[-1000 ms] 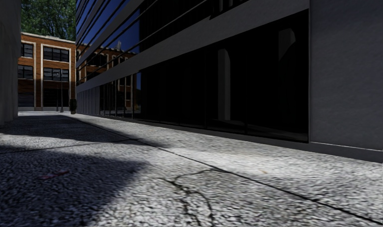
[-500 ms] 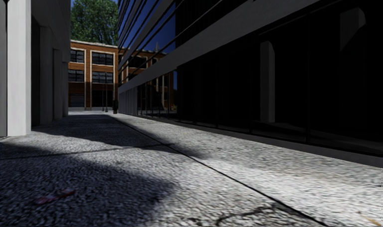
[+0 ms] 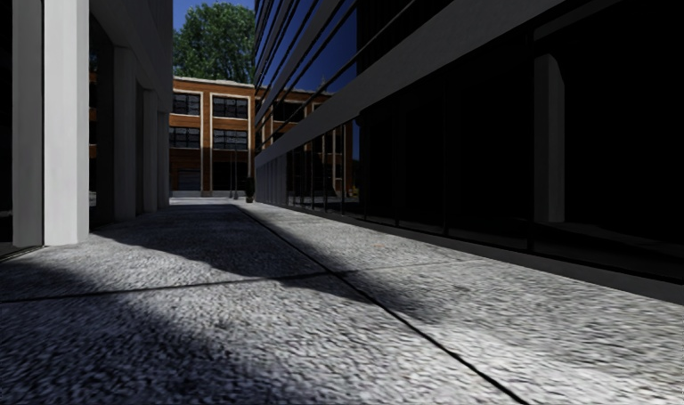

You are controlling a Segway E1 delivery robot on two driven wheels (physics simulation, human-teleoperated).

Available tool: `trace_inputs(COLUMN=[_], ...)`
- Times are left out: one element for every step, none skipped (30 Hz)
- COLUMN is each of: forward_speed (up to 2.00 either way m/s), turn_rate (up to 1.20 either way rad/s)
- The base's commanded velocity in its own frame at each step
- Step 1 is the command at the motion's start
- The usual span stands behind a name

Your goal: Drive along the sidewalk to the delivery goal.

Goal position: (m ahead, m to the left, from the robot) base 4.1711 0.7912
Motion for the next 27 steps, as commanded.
trace_inputs(forward_speed=[1.62,1.62,1.62,1.62,1.62,1.62,1.62,1.62,1.62,1.62,1.62,1.62,1.62,1.62,1.62,1.62,1.62,1.62,1.62,1.62,1.59,1.59,1.57,1.56,1.56,1.56,1.56], turn_rate=[0.0,0.0,0.0,0.0,0.0,0.0,0.0,0.0,0.0,0.1,0.31,0.39,0.4,0.41,0.41,0.41,0.41,0.41,0.41,0.41,0.41,0.41,0.41,0.41,0.41,0.41,0.41])
